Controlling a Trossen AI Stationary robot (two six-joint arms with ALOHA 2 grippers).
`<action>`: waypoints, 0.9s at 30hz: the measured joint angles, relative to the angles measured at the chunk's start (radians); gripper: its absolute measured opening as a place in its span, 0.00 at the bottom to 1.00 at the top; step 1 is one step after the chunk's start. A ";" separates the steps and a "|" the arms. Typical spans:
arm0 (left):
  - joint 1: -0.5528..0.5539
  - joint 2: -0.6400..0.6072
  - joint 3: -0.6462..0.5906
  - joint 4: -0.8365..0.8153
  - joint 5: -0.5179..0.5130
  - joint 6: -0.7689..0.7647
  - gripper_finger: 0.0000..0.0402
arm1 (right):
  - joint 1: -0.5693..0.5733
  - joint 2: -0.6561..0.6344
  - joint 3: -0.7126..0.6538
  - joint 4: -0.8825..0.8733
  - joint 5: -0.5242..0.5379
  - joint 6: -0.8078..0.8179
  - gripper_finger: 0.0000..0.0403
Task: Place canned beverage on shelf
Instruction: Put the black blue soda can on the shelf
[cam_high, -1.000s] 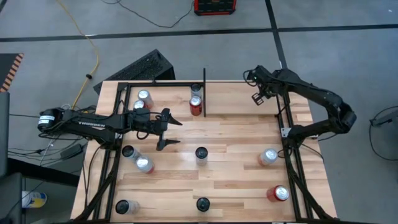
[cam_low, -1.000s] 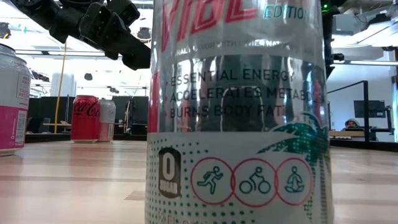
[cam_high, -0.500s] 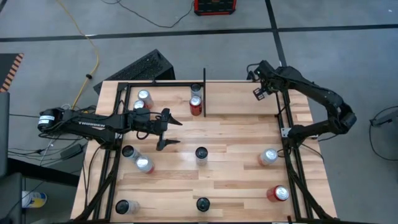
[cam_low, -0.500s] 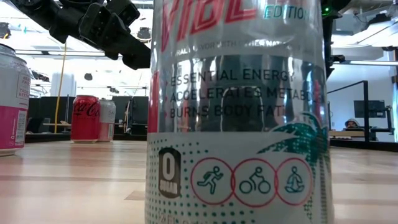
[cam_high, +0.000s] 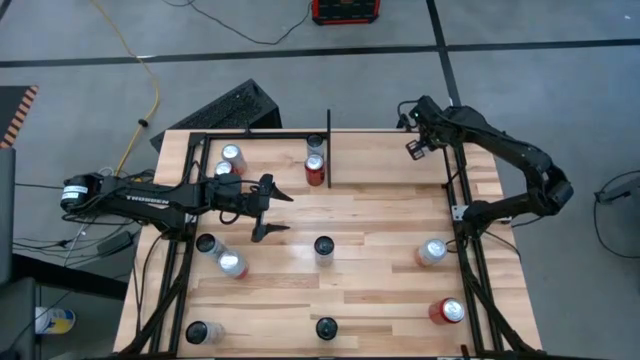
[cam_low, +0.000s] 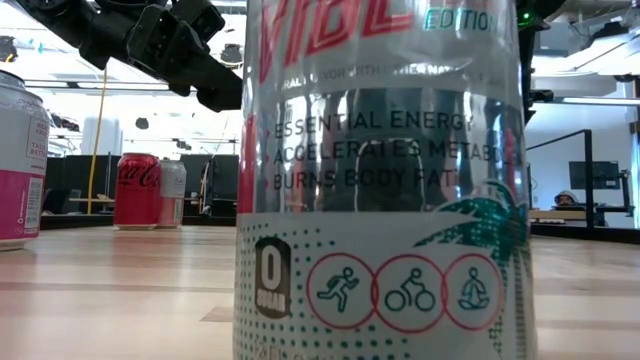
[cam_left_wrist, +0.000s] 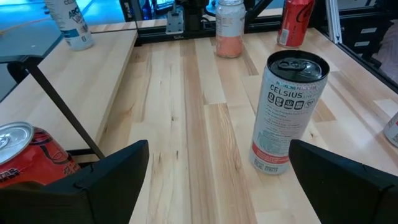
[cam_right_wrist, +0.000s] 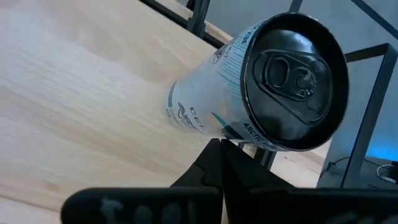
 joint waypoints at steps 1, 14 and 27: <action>0.000 0.000 0.000 0.000 0.000 0.000 0.93 | 0.000 0.001 0.000 0.003 0.000 -0.001 0.05; 0.000 0.000 0.000 0.000 0.000 0.003 0.93 | -0.015 0.187 0.000 0.016 0.043 -0.035 0.05; 0.000 0.000 0.000 -0.001 -0.020 0.003 0.93 | -0.026 0.212 0.001 0.033 0.099 -0.035 0.05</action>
